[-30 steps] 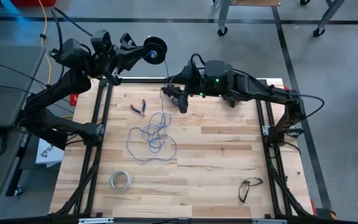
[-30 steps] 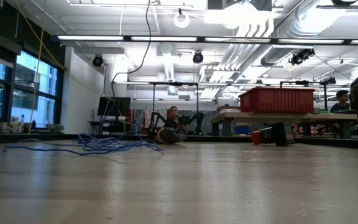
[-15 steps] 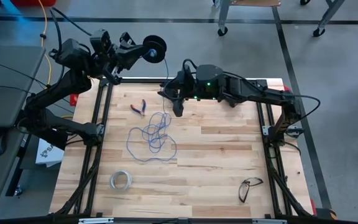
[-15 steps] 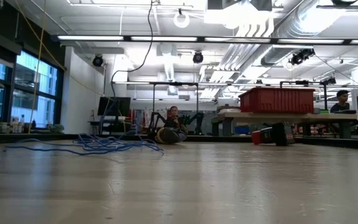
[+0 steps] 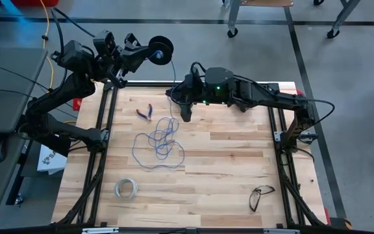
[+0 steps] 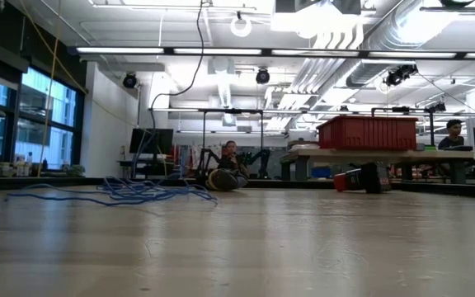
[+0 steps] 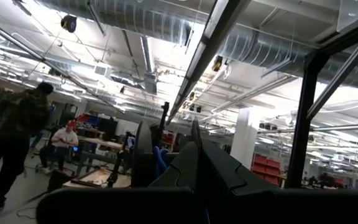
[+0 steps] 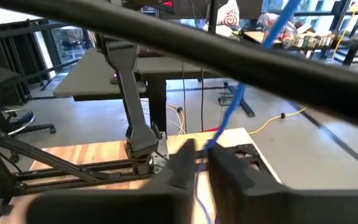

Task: Coil cords
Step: Coil the blue wire onto the black spool

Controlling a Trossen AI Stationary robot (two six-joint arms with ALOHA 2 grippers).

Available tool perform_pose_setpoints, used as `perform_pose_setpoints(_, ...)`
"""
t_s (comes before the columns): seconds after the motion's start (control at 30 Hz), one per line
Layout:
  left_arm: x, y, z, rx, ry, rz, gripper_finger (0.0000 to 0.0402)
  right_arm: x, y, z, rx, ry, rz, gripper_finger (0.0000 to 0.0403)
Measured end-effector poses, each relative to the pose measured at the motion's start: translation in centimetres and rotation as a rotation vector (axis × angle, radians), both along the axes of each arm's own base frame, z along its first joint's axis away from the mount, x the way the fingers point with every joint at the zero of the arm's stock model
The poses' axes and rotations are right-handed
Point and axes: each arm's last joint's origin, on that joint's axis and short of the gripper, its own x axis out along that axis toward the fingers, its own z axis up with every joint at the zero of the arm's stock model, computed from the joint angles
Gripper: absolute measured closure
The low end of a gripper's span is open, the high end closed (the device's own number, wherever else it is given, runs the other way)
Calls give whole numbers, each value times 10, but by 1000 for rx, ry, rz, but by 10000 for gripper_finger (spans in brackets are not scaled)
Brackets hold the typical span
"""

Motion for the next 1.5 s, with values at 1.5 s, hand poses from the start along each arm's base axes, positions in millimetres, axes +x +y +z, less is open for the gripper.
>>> perform_pose_setpoints(1.5,18,-38,-11,-891,17,-363,401,39,17,22,-174,-706,26,403)
